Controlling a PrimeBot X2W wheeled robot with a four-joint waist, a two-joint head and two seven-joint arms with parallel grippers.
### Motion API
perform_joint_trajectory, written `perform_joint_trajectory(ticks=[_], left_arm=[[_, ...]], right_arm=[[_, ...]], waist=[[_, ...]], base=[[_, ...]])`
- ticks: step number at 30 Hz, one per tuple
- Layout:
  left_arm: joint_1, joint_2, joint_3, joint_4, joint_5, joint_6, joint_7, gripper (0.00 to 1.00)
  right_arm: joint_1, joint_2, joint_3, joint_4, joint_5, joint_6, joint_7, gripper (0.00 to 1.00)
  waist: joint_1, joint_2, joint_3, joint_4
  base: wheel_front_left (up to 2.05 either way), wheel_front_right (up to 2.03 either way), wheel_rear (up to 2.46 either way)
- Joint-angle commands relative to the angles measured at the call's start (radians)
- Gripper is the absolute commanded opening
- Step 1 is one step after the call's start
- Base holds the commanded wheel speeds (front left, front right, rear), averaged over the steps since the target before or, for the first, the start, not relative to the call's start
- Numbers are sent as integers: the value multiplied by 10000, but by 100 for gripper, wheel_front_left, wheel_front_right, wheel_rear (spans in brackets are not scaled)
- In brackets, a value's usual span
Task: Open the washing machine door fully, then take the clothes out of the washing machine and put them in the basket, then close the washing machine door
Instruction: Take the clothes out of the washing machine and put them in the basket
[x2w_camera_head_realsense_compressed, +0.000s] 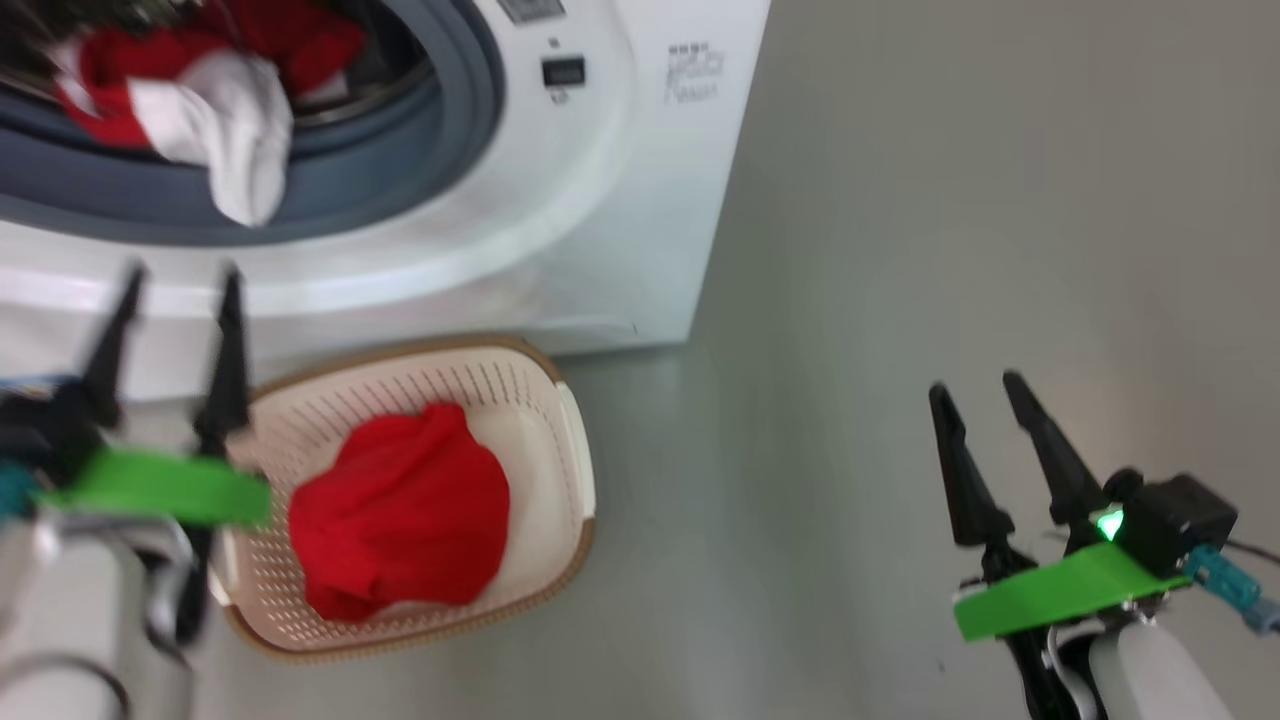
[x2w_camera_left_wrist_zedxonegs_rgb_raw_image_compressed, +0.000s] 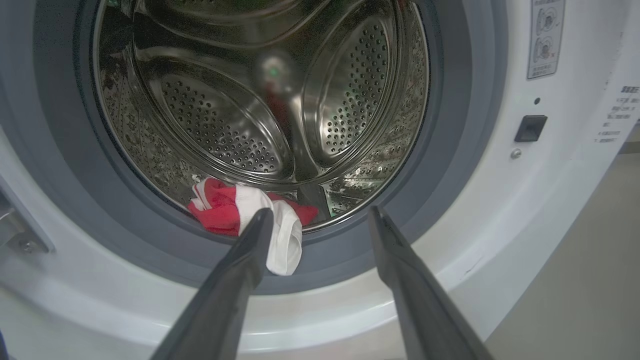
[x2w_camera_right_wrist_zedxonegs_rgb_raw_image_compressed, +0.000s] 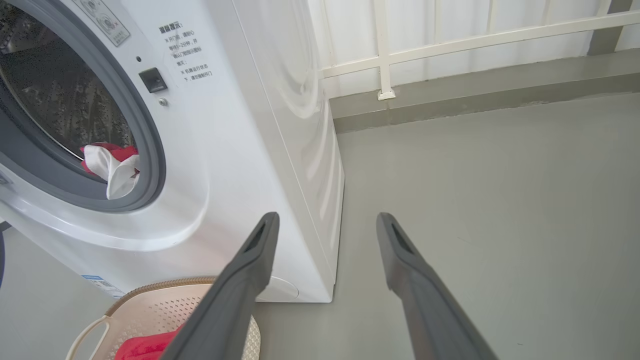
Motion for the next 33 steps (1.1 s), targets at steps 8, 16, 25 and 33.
perform_joint_trajectory(ticks=[8, 16, 25, 33], left_arm=[[-2940, 1373, 566, 1450, 342, 13, -49, 100], [-4797, 1862, 981, 2943, 938, 15, -49, 100], [-5952, 2272, 1311, 4136, 1372, 44, -49, 100], [-6390, 2769, 1068, 5041, 1718, 35, -49, 100]], right_arm=[[-834, -35, 442, -542, 401, 63, -63, 100], [-1198, -35, 690, -676, 579, 63, -63, 100], [-1379, -35, 1074, -846, 675, 63, -63, 100], [-1346, -35, 1194, -932, 669, 63, -63, 100]], waist=[[0, 0, 2414, -914], [0, 0, 3053, -1257], [0, 0, 3365, -1626], [0, 0, 3604, -1869]], base=[[0, 0, 0], [0, 0, 0], [0, 0, 0], [0, 0, 0]])
